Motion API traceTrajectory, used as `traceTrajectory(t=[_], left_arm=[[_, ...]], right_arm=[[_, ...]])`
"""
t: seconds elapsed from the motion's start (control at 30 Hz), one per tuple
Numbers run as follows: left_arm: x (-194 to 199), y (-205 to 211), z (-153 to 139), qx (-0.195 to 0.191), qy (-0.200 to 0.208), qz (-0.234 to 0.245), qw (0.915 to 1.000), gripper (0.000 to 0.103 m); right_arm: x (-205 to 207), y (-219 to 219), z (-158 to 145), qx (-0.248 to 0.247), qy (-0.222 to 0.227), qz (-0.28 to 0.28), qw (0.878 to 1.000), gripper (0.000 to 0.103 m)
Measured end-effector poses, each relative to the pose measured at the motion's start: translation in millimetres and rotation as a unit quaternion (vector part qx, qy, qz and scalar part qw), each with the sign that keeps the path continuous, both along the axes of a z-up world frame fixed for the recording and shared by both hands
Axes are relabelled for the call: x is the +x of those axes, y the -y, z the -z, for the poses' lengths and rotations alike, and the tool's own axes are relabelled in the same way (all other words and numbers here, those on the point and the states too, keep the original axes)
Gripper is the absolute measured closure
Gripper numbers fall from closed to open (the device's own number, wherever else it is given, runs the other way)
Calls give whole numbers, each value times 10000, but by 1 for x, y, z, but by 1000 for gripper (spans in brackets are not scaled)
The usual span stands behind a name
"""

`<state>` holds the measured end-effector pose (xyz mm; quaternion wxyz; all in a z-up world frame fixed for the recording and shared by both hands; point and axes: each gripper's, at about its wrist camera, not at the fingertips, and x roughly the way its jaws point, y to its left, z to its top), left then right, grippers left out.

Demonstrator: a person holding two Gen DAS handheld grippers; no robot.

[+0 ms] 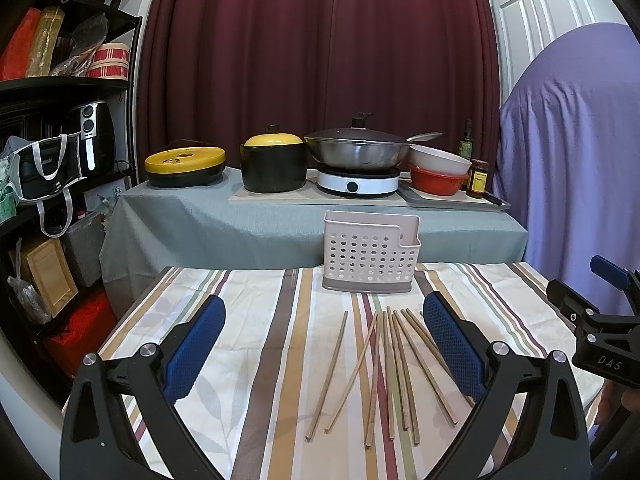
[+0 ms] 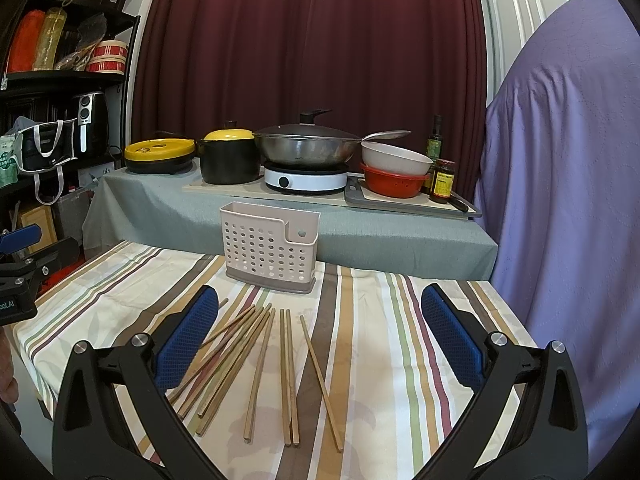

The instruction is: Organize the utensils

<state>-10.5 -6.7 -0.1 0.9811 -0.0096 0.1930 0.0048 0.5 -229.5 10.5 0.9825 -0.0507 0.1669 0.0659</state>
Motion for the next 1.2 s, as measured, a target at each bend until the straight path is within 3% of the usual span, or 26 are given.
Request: traceTrajectory(t=[0.53,0.7,0.87,0.93,1.0,1.13,1.2], left_arm=[[2,2,4,18,-26,33,10000,6],[15,-5,29,27,-275,11,9996,6],[32,-18,73,50,-753,-44,9971,6],[36,-24,90,47,-918,-43,9958,7],[40,-28,106,106,-1060,-86,9943,7],[42,-28,127,264,-1206,-54,9923,11],[42,-27,136,304,-1254,101,9916,36]], right_arm=[[-2,0,2,9,-2,-12,10000,4],[5,8,23,88,-135,-40,9999,4],[12,23,66,135,-435,46,9990,4],[14,28,85,98,-540,58,9985,11],[17,31,102,26,-691,52,9976,34],[26,37,131,119,-1054,-35,9944,44],[29,36,143,124,-1182,-127,9928,56]])
